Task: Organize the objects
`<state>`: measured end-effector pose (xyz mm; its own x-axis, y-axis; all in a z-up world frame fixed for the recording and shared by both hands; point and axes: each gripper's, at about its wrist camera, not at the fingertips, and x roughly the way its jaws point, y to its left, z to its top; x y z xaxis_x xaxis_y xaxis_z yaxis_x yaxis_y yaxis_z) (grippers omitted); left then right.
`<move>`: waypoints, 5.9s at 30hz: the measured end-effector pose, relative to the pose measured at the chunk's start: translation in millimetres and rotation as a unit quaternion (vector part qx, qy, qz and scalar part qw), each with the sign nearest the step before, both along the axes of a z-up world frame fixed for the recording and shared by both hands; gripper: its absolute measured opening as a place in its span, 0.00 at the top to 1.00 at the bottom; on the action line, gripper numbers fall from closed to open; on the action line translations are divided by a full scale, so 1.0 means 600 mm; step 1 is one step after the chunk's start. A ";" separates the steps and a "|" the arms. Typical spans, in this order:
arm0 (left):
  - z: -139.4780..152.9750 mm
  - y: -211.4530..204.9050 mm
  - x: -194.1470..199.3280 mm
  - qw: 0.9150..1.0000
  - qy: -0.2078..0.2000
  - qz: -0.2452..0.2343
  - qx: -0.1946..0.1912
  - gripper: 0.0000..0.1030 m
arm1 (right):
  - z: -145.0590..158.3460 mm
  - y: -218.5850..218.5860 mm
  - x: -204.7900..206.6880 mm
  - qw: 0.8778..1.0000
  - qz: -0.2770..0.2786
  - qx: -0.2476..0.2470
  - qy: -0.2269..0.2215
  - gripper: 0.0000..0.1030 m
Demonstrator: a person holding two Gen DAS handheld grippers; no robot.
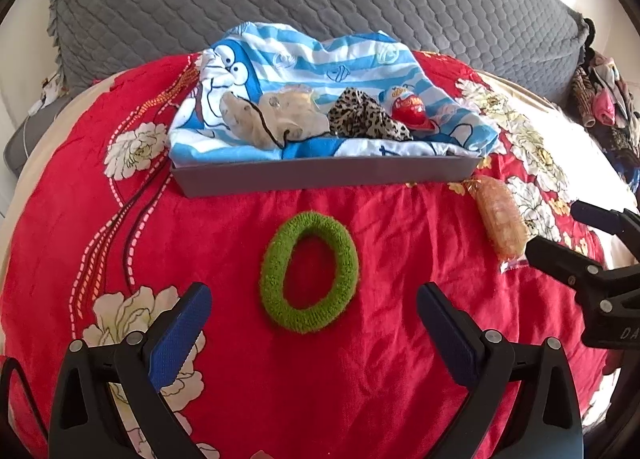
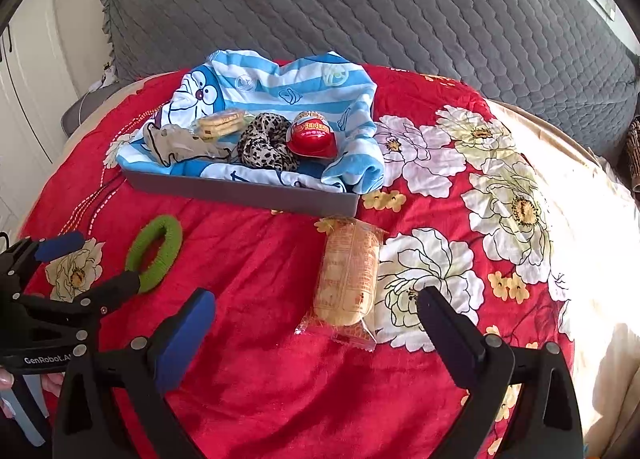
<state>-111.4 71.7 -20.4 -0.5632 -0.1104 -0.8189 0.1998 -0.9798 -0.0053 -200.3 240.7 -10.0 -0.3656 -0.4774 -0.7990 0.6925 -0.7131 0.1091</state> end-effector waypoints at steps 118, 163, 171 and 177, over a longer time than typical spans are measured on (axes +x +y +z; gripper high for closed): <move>-0.081 -0.044 -0.063 0.998 -0.009 0.013 0.057 0.17 | -0.109 -0.043 -0.076 0.999 0.004 0.036 -0.028 0.22; -0.066 -0.019 -0.057 0.996 -0.009 -0.034 0.078 0.71 | -0.102 -0.046 -0.070 0.998 0.029 0.034 -0.042 0.57; -0.060 -0.014 -0.056 0.996 -0.007 -0.038 0.078 0.73 | -0.095 -0.049 -0.063 0.998 0.039 0.032 -0.041 0.58; -0.056 -0.011 -0.054 0.996 -0.007 -0.039 0.076 0.73 | -0.087 -0.053 -0.053 0.998 0.051 0.030 -0.038 0.58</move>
<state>-143.7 65.1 -54.0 -0.5544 0.0581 -0.8302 0.1247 -0.9805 -0.1519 -232.0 208.9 -62.0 -0.2552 -0.4599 -0.8505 0.7529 -0.6464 0.1235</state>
